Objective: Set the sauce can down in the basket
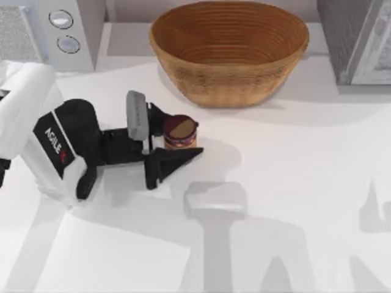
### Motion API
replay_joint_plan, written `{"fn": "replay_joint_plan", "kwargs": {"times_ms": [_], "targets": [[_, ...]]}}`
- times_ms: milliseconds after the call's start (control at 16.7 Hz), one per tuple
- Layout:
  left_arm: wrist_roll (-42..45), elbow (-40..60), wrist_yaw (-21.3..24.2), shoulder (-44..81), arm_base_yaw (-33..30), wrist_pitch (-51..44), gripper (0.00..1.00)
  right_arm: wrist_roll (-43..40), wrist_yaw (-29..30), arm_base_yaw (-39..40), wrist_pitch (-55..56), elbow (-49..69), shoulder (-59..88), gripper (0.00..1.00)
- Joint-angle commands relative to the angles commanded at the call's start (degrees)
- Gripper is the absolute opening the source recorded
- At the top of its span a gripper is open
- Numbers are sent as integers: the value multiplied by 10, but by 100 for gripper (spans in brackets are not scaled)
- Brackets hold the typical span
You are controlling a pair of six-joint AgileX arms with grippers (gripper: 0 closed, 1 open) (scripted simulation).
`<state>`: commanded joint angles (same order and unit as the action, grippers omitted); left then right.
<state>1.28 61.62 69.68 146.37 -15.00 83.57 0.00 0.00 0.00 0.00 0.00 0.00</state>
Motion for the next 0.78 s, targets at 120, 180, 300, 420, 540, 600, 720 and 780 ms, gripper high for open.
{"fn": "replay_joint_plan", "kwargs": {"times_ms": [120,180,300,420,540,600,720,780], "targets": [[0,0,0,0,0,0,0,0,0,0,0,0,0,100],[0,0,0,0,0,0,0,0,0,0,0,0,0,100],[0,0,0,0,0,0,0,0,0,0,0,0,0,100],[0,0,0,0,0,0,0,0,0,0,0,0,0,100],[0,-1,0,-1,1,0,0,0,0,0,0,0,0,100],[1,-2,2,-2,2,0,0,0,0,0,0,0,0,100],[7,-18,15,-19,8,-4,0,0,0,0,0,0,0,100],[10,-34,23,-35,16,-10,0,0,0,0,0,0,0,100]]}}
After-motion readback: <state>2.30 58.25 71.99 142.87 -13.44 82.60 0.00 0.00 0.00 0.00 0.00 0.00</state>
